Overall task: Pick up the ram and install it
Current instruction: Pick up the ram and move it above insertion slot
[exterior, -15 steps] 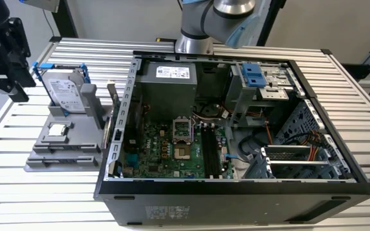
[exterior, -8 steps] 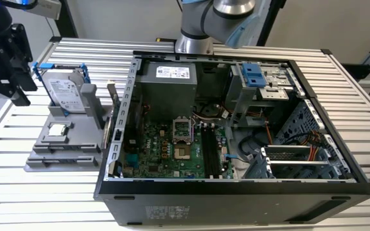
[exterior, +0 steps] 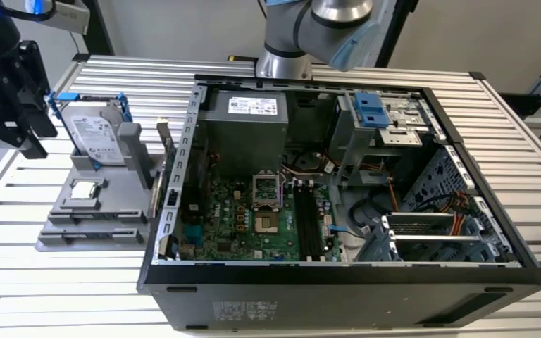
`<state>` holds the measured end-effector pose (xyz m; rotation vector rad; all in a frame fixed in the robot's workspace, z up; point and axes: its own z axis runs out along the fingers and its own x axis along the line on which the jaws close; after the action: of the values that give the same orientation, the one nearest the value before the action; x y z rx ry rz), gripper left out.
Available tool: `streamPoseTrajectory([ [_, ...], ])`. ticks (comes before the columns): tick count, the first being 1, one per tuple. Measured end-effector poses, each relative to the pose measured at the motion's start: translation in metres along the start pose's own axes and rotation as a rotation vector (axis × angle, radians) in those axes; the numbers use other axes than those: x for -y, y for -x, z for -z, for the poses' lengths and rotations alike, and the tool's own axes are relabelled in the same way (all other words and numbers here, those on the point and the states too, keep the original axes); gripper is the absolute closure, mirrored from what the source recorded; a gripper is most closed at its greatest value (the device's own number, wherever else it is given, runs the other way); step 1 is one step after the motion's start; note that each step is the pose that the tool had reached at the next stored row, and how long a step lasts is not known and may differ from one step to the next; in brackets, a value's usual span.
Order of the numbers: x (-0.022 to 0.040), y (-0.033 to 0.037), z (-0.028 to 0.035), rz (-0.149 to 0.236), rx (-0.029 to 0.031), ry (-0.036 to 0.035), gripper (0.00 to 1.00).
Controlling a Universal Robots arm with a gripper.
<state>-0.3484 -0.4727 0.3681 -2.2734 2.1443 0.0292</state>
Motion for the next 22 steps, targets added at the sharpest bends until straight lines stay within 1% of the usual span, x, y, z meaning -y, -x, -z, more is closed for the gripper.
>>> streamPoseTrajectory([
  [2,-0.0033,0.0005,-0.0036,0.000,-0.0003,-0.0040,0.00],
  [5,-0.0054,0.0012,-0.0088,-0.003,-0.0006,-0.0042,0.00],
  [11,-0.0057,0.0015,-0.0193,-0.010,-0.0008,-0.0041,0.00],
  [14,-0.0057,0.0014,-0.0235,-0.013,-0.0009,-0.0038,0.00],
  [16,-0.0057,0.0013,-0.0263,-0.015,-0.0007,-0.0022,0.00],
  [20,-0.0058,0.0006,-0.0310,-0.017,-0.0003,0.0068,0.00],
  [22,-0.0057,0.0004,-0.0345,-0.017,-0.0003,0.0078,0.00],
])
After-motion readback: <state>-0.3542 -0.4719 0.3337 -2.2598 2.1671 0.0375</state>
